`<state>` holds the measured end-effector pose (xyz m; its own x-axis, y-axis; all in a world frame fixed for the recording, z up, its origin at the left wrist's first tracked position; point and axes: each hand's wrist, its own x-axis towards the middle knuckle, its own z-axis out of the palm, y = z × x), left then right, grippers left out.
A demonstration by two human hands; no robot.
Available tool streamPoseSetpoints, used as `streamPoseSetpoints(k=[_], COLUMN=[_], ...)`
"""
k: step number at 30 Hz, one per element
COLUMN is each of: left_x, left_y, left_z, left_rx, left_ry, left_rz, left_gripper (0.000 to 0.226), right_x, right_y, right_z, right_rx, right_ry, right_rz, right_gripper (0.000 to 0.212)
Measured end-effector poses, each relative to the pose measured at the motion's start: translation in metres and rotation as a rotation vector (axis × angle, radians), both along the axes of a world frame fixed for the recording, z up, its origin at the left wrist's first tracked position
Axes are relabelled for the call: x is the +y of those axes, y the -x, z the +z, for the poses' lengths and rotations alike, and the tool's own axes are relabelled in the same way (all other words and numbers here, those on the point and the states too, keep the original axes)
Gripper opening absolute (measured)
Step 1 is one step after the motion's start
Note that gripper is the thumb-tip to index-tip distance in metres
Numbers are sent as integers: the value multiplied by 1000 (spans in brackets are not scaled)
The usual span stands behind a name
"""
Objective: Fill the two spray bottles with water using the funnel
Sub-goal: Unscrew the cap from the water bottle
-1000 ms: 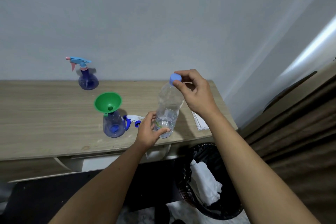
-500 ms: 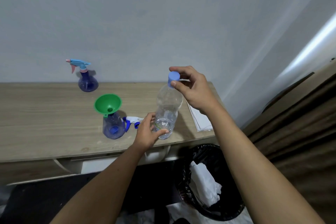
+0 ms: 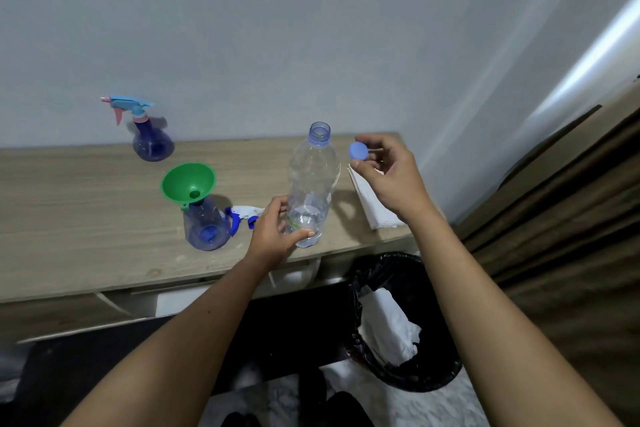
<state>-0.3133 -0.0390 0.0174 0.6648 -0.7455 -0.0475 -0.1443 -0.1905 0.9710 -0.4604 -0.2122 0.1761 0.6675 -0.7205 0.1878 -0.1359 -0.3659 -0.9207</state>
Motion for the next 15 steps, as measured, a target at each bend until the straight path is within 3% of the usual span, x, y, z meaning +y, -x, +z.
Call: streamPoseSetpoints(k=[9,15], left_x=[0,-3], left_y=[4,5], left_z=[10,7], left_rx=[19,18], left_ry=[-52,-22], left_rz=[21,49], left_gripper=[70,69], right_x=[-8,-4], right_y=[19,23], right_z=[-129,-190], right_rx=[370,464], right_ry=[-73,0], right_rz=[-67,-74], right_gripper=[37,34])
